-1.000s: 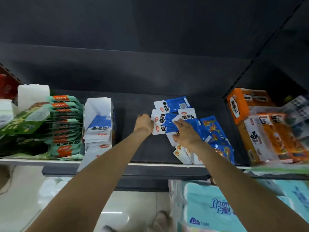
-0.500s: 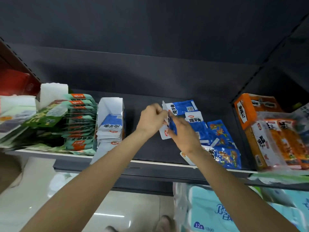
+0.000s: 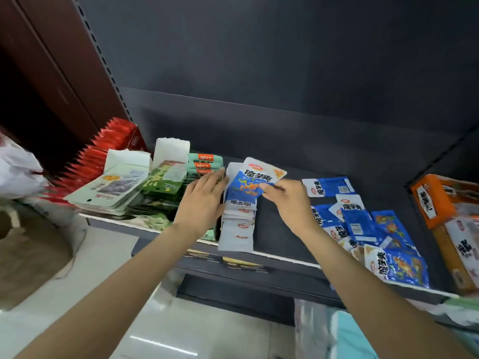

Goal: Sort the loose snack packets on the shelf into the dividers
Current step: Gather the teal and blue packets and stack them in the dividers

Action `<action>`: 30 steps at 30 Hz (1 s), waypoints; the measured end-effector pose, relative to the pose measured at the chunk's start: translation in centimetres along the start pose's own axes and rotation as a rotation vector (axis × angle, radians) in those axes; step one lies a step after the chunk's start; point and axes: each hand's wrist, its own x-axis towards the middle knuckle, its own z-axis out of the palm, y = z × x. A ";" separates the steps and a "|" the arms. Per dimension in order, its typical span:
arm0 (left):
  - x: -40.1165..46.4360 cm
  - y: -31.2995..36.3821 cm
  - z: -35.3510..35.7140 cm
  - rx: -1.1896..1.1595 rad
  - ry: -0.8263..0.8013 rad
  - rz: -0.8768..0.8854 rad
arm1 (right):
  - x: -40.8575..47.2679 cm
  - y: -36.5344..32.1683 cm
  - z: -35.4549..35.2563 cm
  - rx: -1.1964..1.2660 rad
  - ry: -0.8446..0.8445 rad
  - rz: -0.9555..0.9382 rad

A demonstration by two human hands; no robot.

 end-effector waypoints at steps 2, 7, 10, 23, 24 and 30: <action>-0.4 -0.5 0.1 0.057 -0.048 0.068 | -0.1 0.6 1.2 -0.177 -0.065 -0.090; -0.9 -1.4 0.4 0.057 -0.089 0.156 | -0.8 1.6 2.5 -0.474 -0.250 -0.153; -1.1 -2.0 0.2 -0.059 -0.065 0.166 | -1.0 1.5 2.6 -0.664 -0.409 -0.170; 1.1 3.4 -0.9 -0.147 0.072 0.118 | -0.7 2.8 -0.6 -0.698 -0.247 -0.168; 1.7 4.8 -0.9 -0.192 0.057 0.133 | -0.8 3.5 -1.6 -0.683 -0.201 -0.136; 6.6 14.0 2.4 -0.215 -0.106 0.198 | -1.0 10.6 -8.6 -0.703 -0.130 0.209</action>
